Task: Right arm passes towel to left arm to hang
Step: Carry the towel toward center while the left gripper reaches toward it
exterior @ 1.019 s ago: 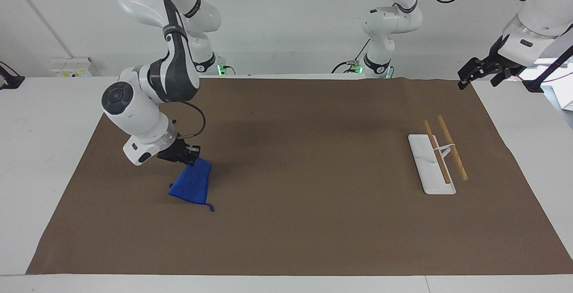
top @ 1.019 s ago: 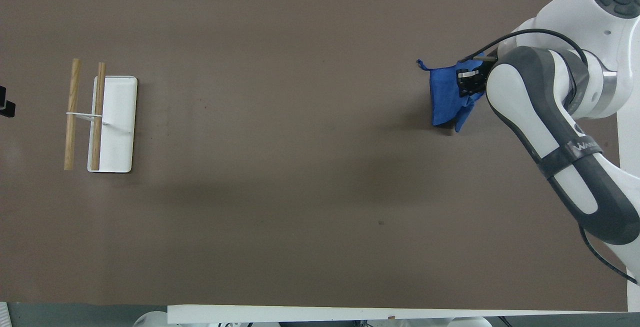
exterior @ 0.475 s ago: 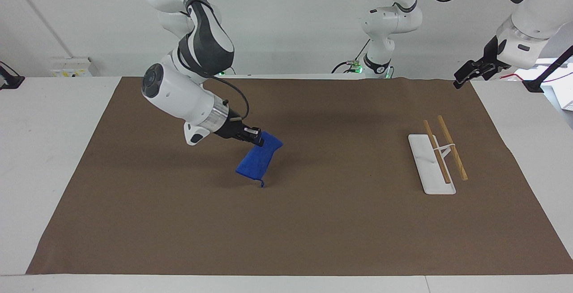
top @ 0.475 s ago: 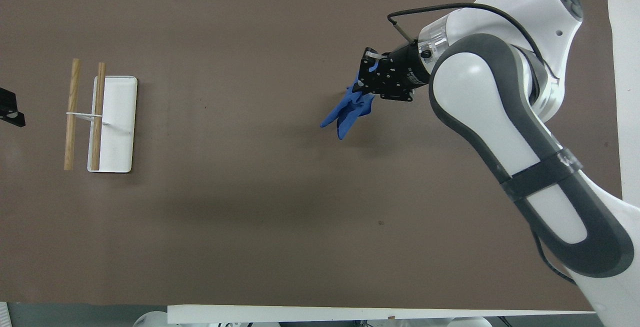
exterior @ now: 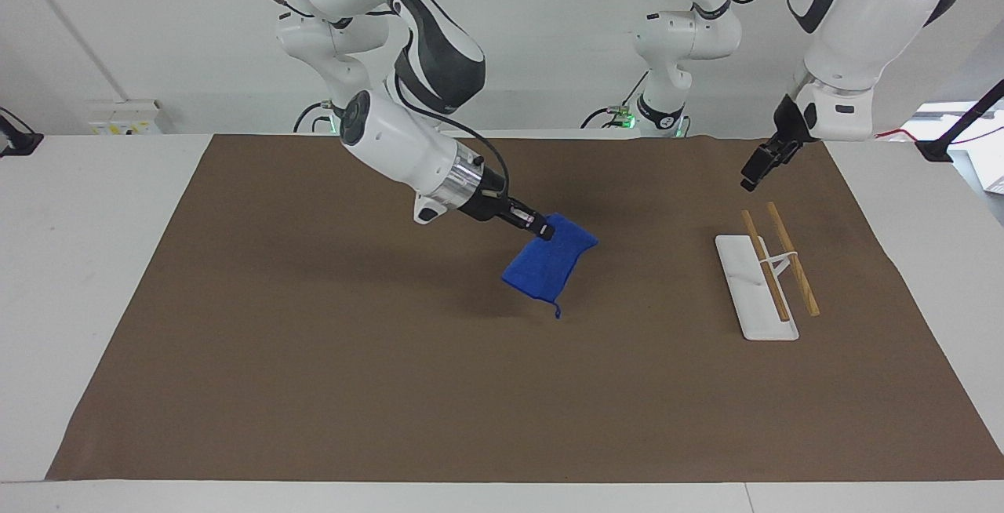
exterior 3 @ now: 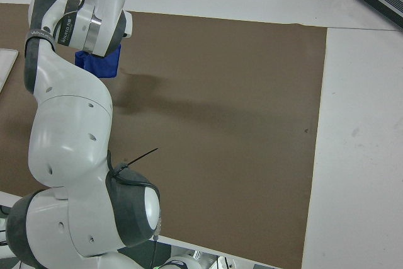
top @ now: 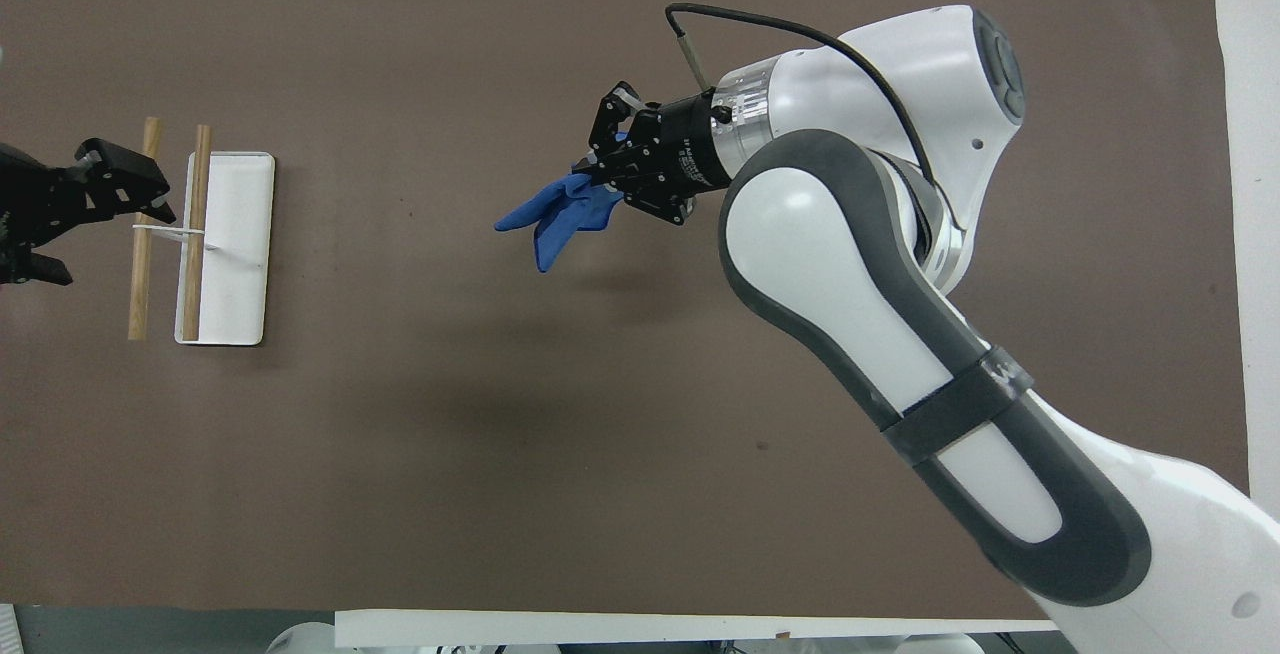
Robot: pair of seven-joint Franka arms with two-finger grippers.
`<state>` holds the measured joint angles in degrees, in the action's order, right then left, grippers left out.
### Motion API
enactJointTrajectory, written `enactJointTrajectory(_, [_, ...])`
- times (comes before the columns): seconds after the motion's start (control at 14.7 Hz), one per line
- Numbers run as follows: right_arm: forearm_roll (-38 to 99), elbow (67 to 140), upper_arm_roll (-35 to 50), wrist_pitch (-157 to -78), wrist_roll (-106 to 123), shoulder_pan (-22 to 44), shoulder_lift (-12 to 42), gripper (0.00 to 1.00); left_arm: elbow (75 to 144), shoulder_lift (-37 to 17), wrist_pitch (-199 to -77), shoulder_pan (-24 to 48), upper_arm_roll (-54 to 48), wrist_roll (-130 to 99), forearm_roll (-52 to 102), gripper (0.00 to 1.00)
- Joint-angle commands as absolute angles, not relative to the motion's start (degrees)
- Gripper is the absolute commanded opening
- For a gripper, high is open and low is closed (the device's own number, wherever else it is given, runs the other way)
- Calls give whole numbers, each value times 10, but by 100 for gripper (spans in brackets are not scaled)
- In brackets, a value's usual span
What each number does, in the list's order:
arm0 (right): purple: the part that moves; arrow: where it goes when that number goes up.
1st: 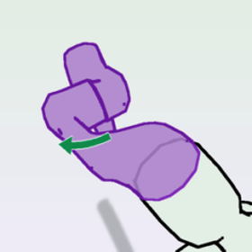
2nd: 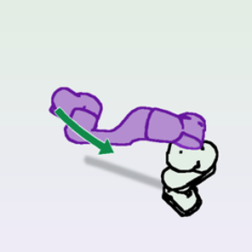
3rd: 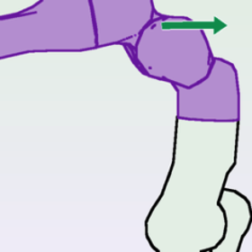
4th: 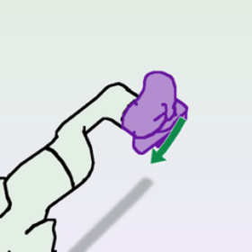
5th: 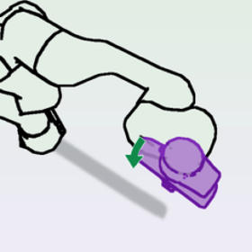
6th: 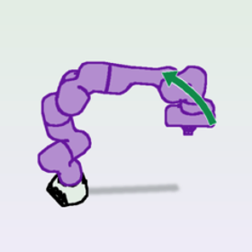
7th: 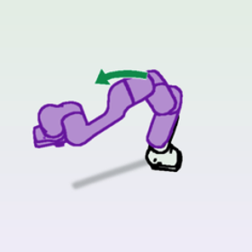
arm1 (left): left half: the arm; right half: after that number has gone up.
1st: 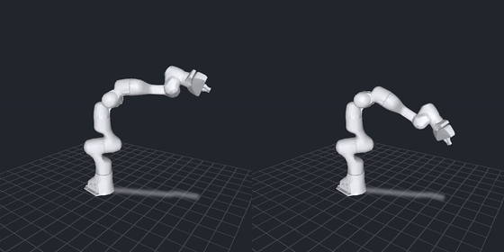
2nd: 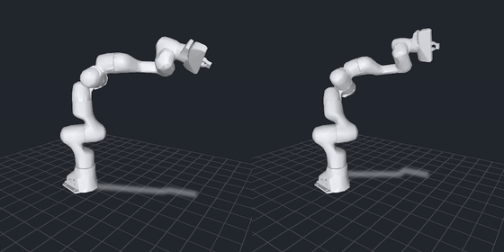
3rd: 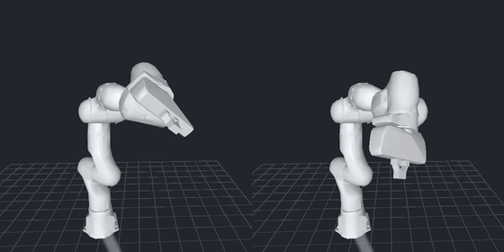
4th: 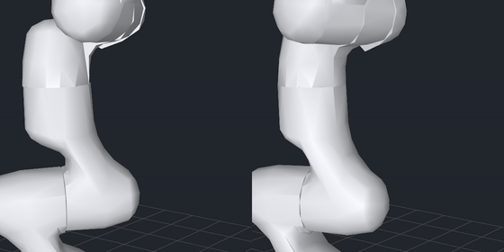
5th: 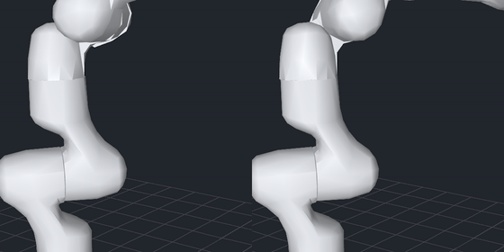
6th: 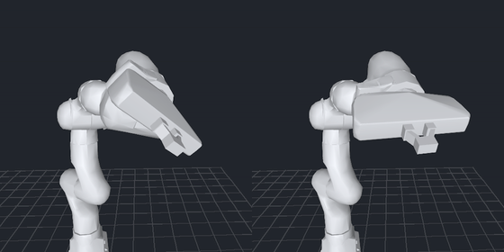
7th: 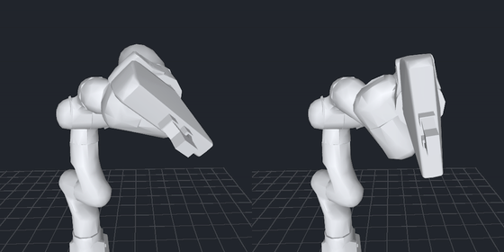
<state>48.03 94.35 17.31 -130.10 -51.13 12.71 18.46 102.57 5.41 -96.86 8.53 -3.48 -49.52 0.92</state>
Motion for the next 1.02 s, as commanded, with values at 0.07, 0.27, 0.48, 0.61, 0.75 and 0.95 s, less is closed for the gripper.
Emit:
enactJointTrajectory(0.07, [537, 952, 174, -1350, -557, 144, 181, 0, 1083, 52, -1094, 133, -29, -727, 22, 100])
enactJointTrajectory(0.27, [540, 959, 174, -1389, -589, 166, 182, 0, 1080, 26, -1134, 150, -29, -826, 24, 100])
enactJointTrajectory(0.48, [541, 962, 174, -1405, -598, 182, 182, 0, 1080, 18, -1160, 167, -29, -872, 29, 99])
enactJointTrajectory(0.61, [541, 962, 174, -1427, -606, 193, 183, 0, 1080, 8, -1169, 177, -29, -880, 33, 98])
enactJointTrajectory(0.75, [541, 962, 174, -1435, -606, 199, 184, 0, 1079, -1, -1176, 188, -29, -887, 33, 96])
enactJointTrajectory(0.95, [541, 962, 174, -1435, -606, 199, 184, 0, 1080, -10, -1177, 202, -29, -902, 33, 89])
